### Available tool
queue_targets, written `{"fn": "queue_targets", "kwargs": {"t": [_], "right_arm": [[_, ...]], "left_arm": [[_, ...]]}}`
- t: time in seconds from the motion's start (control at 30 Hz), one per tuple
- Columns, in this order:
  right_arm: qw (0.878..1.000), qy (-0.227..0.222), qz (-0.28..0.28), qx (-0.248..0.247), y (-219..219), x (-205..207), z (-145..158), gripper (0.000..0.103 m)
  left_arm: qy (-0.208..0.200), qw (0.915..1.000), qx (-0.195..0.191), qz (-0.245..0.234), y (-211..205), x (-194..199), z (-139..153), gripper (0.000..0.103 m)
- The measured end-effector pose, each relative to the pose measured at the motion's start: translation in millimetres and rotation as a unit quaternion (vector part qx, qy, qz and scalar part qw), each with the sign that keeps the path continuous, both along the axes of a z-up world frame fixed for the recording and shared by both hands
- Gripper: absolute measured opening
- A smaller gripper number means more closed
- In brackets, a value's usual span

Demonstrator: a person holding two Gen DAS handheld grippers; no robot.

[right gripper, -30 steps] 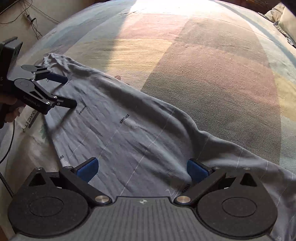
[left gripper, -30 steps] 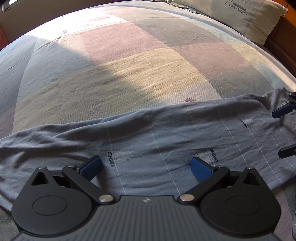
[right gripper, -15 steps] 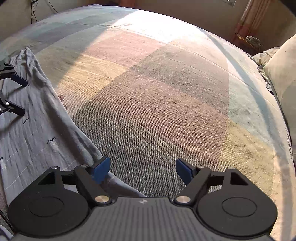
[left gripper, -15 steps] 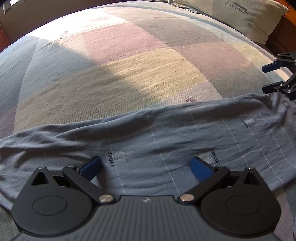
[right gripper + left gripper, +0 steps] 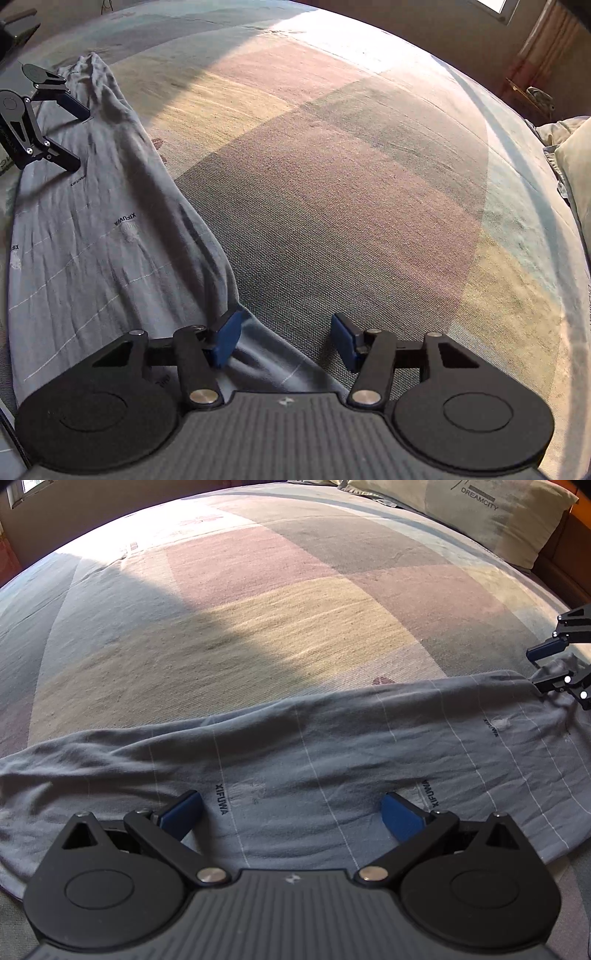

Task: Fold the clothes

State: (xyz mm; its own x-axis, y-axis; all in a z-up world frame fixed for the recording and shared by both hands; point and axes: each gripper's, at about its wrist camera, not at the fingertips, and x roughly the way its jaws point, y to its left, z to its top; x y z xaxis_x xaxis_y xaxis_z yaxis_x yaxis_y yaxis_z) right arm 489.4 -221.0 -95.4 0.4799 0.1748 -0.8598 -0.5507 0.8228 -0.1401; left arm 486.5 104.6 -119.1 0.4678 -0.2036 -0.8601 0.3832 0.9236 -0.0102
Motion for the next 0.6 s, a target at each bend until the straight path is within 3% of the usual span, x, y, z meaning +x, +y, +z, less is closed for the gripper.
{"fn": "queue_targets", "kwargs": {"t": [0.03,0.1,0.2,0.23,0.33,0.4,0.5,0.6], "right_arm": [[1.0,0.007,0.009,0.007,1,-1,0,0.035],[0.999,0.024,0.021,0.02,3,0,1,0.019],[0.999,0.036,0.03,0.026,3,4,1,0.014],[0.999,0.028,0.028,0.025,3,4,2,0.003],[1.0,-0.024,0.005,-0.006,5,3,3,0.001],[0.997,-0.047,-0.047,-0.026,4,9,5,0.001],[0.996,-0.048,-0.075,0.011,3,9,18,0.007],[0.996,-0.033,-0.06,0.049,20,-1,29,0.011]], "left_arm": [[-0.001,1.0,0.0,0.0,0,0,0,0.102],[-0.001,1.0,0.0,0.0,0,-1,0,0.102],[0.0,1.0,0.001,0.001,0,0,0,0.102],[0.0,1.0,0.001,0.002,-1,0,1,0.102],[-0.007,0.9999,-0.002,0.014,-2,0,8,0.102],[-0.038,0.999,-0.011,0.021,-3,-4,20,0.102],[-0.032,0.9989,-0.033,0.002,-11,-5,28,0.102],[-0.012,0.9988,-0.016,-0.045,-28,-9,18,0.102]]}}
